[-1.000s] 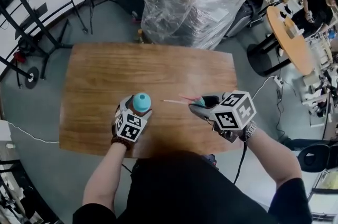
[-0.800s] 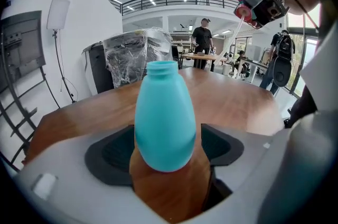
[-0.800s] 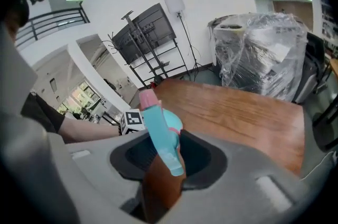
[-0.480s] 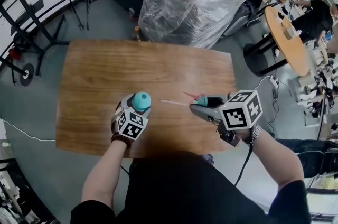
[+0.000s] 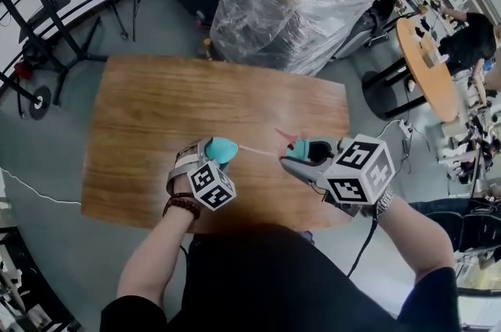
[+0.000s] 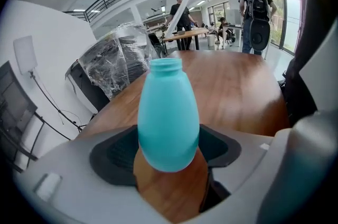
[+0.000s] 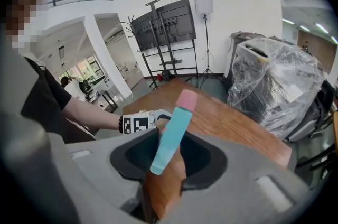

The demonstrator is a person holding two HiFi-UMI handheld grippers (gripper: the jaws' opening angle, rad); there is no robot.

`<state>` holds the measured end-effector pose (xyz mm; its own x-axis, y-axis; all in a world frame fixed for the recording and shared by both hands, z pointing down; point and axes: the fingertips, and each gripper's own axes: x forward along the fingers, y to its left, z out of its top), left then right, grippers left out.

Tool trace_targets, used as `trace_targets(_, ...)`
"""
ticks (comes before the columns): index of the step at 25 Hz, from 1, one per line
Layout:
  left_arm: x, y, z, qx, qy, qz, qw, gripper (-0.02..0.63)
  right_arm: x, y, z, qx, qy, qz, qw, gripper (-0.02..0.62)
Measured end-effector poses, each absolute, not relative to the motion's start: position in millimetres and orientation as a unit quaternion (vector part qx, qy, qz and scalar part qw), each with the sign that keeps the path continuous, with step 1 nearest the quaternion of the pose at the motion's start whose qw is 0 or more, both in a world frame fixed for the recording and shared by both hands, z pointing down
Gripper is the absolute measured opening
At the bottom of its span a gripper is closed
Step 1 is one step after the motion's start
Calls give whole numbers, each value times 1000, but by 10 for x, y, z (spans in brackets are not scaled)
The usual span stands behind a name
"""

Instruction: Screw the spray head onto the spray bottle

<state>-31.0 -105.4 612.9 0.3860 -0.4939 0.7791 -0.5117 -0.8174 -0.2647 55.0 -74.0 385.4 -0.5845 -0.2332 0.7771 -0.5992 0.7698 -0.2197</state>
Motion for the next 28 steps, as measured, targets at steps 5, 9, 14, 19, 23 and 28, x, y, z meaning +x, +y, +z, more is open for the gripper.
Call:
trace_targets(5, -223, -1038, 6070, 826, -286, 486, -11, 380, 507, -697, 3870, 229, -859, 206, 409, 118)
trace_targets(9, -123, -983, 6034, 829, -272, 488, -18, 380, 494, -682, 3944, 223, -856, 182, 430, 118)
trace_targets(14, 53, -914, 5898, 835, -258, 485, -39, 380, 501, -637, 4095, 209, -849, 154, 460, 118)
trace_targets(19, 237, -829, 5750, 837, -236, 490, -58, 380, 529, -611, 4235, 197, -841, 131, 486, 118)
trace_targets(23, 356, -788, 5620, 840, -227, 488, -69, 379, 503, -583, 4285, 185, -841, 105, 497, 118)
trace_targets(28, 467, -756, 5502, 846, -220, 480, -74, 379, 499, -564, 4305, 173, -839, 77, 509, 118)
